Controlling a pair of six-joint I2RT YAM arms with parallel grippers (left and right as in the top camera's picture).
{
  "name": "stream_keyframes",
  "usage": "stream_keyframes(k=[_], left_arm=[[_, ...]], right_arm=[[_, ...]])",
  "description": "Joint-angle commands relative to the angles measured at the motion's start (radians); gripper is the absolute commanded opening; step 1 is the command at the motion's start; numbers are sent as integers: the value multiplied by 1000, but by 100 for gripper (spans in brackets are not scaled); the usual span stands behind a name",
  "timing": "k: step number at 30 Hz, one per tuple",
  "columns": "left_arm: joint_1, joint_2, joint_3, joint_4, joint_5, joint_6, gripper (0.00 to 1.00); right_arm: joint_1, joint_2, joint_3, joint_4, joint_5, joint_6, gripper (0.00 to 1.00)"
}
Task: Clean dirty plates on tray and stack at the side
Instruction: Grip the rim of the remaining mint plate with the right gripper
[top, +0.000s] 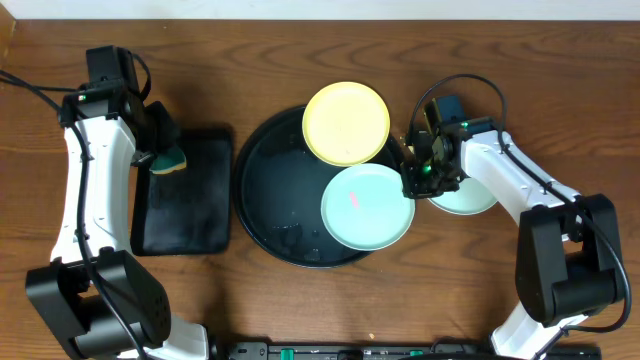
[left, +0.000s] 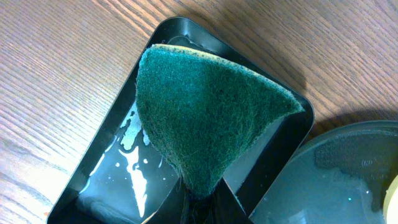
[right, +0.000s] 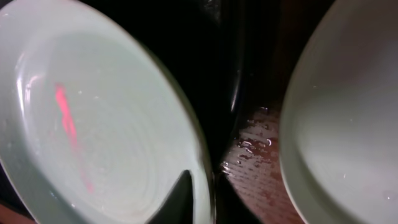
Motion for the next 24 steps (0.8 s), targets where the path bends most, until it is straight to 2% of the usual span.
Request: stream_keyframes(k=[1, 7, 11, 16, 24], left_arm=[[2, -3, 20, -3, -13, -5, 8], [2, -3, 20, -3, -13, -5, 7], [2, -3, 20, -4, -13, -5, 7], [0, -3, 18, -16, -12, -5, 7], [-56, -3, 18, -45, -12, -5, 7]], right_arm=[[17, -8, 4, 0, -18, 8, 1], [106, -8, 32, 31, -77, 89, 1], [182, -6, 34, 127, -66, 276, 1], [252, -4, 33, 186, 53, 465, 1], [310, 47, 33, 203, 76, 502, 1]])
